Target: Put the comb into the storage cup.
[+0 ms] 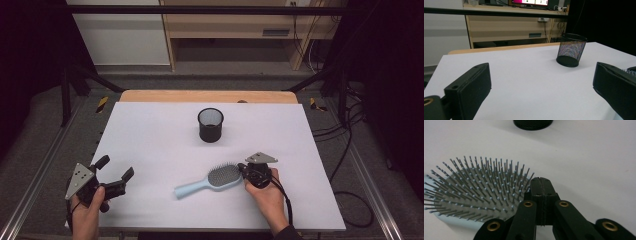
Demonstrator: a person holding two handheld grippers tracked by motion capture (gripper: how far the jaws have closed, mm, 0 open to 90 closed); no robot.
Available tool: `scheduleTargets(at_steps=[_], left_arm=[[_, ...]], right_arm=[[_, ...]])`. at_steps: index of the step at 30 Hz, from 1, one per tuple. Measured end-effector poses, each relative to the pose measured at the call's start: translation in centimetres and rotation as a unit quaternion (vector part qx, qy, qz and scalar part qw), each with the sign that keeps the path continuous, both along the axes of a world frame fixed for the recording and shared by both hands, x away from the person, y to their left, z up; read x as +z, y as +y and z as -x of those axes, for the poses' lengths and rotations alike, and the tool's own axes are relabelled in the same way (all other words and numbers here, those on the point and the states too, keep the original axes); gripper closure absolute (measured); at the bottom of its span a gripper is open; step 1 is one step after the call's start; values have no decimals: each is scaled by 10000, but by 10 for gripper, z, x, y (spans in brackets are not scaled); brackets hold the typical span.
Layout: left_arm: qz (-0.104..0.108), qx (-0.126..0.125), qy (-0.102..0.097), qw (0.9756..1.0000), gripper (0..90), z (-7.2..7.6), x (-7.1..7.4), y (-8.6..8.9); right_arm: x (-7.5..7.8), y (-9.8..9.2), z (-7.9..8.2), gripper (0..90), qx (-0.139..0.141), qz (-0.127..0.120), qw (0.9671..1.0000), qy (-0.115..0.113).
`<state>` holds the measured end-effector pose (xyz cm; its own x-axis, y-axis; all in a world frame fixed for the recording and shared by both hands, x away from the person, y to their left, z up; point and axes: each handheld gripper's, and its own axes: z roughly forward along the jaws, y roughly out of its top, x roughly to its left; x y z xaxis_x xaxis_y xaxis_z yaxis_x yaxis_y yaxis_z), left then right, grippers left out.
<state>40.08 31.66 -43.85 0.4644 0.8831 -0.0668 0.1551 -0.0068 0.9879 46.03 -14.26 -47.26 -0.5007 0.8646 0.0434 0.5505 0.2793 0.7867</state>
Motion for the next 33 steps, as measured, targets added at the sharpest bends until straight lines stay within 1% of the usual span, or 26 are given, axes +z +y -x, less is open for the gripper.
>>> scheduleTargets(at_steps=[3, 8, 13, 14, 17, 21, 23, 25, 29, 33], left_arm=[[6, -2, 9, 10000, 18, 0, 0, 0], [-12, -14, 47, 10000, 19, -1, -1, -1], [-23, -33, 70, 10000, 19, -1, -1, -1], [-23, -33, 70, 10000, 18, -1, -1, -1], [-22, -56, 78, 10000, 19, -1, -1, -1], [-28, -71, 91, 9999, 19, -1, -1, -2], [-22, -77, 88, 9999, 19, -1, -1, -2], [-22, -83, 91, 9999, 19, -1, -1, -2], [-41, -99, 114, 9999, 19, -1, -1, -2], [-51, -116, 118, 9999, 19, -1, -1, -2]], right_arm=[[0, 7, 3, 900, 97, -34, 9999, 29], [0, 20, 10, 900, 249, 33, 9997, 1], [0, 33, 14, 900, 402, 32, 9992, 6], [0, 33, 14, 900, 402, 32, 9992, 6], [1, 45, 16, 900, 541, 38, 9985, 10], [1, 59, 17, 900, 662, 56, 9978, -5], [1, 61, 17, 900, 685, 62, 9976, -13], [1, 70, 18, 900, 767, 76, 9970, -11], [1, 77, 20, 900, 848, 74, 9964, -9], [0, 81, 23, 900, 879, 65, 9961, -24]])
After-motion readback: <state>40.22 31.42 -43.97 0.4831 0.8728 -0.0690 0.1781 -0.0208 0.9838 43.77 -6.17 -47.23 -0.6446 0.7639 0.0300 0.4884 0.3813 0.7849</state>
